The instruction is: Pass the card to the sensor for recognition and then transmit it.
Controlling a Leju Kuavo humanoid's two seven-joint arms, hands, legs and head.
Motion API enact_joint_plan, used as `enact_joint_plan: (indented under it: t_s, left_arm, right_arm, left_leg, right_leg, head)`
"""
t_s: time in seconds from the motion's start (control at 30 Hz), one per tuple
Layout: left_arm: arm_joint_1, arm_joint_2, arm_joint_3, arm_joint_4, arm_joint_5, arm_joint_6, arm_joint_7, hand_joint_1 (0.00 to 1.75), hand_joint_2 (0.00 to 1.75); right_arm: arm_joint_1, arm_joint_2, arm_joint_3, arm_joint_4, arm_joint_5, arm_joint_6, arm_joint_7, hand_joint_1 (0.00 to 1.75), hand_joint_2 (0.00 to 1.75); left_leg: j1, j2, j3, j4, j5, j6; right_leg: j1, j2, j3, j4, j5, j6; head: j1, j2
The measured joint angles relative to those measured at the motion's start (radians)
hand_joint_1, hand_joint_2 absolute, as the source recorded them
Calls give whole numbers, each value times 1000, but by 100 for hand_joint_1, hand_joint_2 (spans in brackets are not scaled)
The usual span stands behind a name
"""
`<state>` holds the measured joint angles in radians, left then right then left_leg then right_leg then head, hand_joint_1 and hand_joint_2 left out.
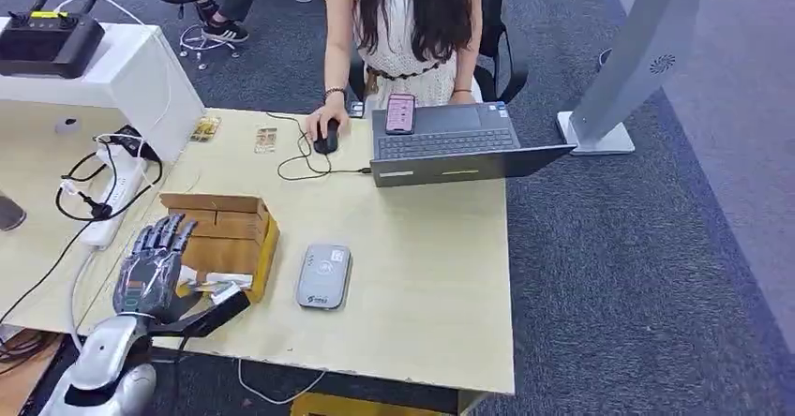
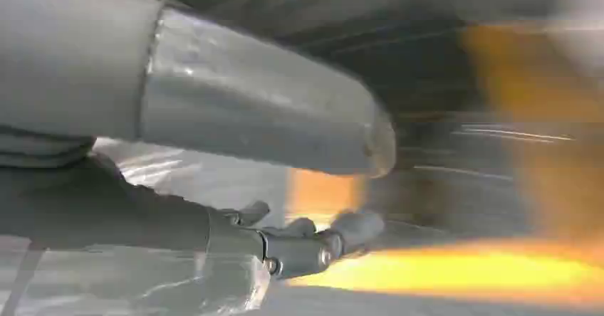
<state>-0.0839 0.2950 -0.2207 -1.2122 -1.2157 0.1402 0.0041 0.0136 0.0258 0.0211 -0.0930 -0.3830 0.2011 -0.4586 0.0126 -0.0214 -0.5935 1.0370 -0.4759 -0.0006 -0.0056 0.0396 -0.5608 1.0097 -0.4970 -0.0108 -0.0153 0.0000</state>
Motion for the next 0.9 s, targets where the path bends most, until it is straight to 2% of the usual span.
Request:
enact_joint_plan:
  t_s: [0.1, 0.2, 0.3, 0.9]
  left_arm:
    - [-7, -31, -33, -39, -23, -42, 25, 0, 175]
    - [-6, -46, -43, -62, -29, -51, 28, 0, 175]
    - [-2, -54, -51, -73, -37, -59, 29, 0, 175]
    - [14, -73, -58, -97, -56, -68, 24, 0, 175]
  right_arm:
    - [-73, 35, -44, -36, -3, -11, -6, 0, 0]
    - [-84, 56, -70, -60, 1, -6, -14, 0, 0]
    - [-79, 69, -86, -73, 6, -8, -15, 0, 0]
    - [-88, 79, -116, -104, 23, -8, -13, 0, 0]
  left_leg:
    - [0, 1, 2, 1, 1, 1]
    - [0, -7, 1, 1, 2, 1]
    - [0, -7, -1, 0, 2, 1]
    - [0, -7, -2, 0, 2, 1]
  right_leg:
    - [0, 0, 0, 0, 0, 0]
    - [0, -6, 4, 0, 0, 0]
    - [0, -6, 2, 1, 0, 0]
    - [0, -6, 1, 1, 0, 0]
  head:
    - [1, 0]
    - [0, 0]
    - [0, 0]
    - [0, 0]
